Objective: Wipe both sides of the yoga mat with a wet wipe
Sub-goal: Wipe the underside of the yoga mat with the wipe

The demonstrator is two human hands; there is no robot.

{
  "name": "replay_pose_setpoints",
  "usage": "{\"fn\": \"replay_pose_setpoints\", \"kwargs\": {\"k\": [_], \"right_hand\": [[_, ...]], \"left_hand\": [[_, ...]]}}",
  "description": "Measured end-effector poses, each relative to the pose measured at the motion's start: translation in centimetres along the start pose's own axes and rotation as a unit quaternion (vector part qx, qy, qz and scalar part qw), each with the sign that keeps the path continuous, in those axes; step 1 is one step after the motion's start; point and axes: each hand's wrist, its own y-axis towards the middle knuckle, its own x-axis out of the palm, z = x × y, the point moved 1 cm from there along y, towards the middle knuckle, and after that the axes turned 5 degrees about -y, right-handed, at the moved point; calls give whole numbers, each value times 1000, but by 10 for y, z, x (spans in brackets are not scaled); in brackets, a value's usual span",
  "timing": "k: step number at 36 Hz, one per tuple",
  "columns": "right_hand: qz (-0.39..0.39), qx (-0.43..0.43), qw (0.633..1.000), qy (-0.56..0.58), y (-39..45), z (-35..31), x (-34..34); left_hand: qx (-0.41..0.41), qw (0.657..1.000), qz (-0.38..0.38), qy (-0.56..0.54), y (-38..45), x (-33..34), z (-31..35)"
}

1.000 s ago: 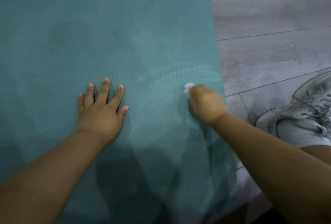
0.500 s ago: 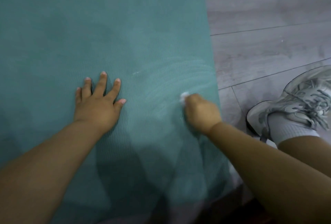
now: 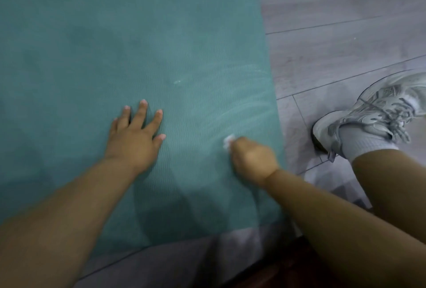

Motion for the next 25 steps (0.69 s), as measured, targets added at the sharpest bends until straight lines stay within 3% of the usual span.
{"fn": "replay_pose_setpoints", "kwargs": {"k": [2, 4, 6, 7, 10, 13, 15, 17, 18, 20, 22, 25], "right_hand": [[15, 240, 970, 23, 2, 34, -13], [6, 433, 899, 66, -9, 53, -19], [16, 509, 856, 89, -17, 47, -12], [22, 511, 854, 97, -20, 32, -6], [53, 395, 911, 108, -31, -33, 16], [35, 130, 987, 92, -42, -90, 14], [-6, -43, 998, 49, -52, -93, 15], [-59, -70, 995, 49, -54, -71, 2], [-66, -9, 997, 48, -54, -53, -2], [-72, 204, 975, 58, -58, -11, -11], [-45, 398, 910, 110, -67, 18, -21], [8, 537, 829, 155, -79, 11, -17]], "left_hand": [[5, 1000, -1, 3, -12, 6, 1], [6, 1000, -6, 1, -23, 10, 2], [5, 1000, -15, 4, -32, 13, 5], [5, 1000, -20, 5, -37, 15, 6], [5, 1000, -29, 7, -49, 19, 8], [8, 999, -37, 15, -60, 23, 9], [12, 999, -44, 20, -68, 26, 9], [20, 998, -49, 24, -76, 29, 8], [24, 998, -51, 28, -79, 30, 7], [29, 997, -56, 39, -85, 31, 5], [29, 997, -59, 44, -89, 33, 4], [27, 997, -64, 43, -93, 36, 5]]}}
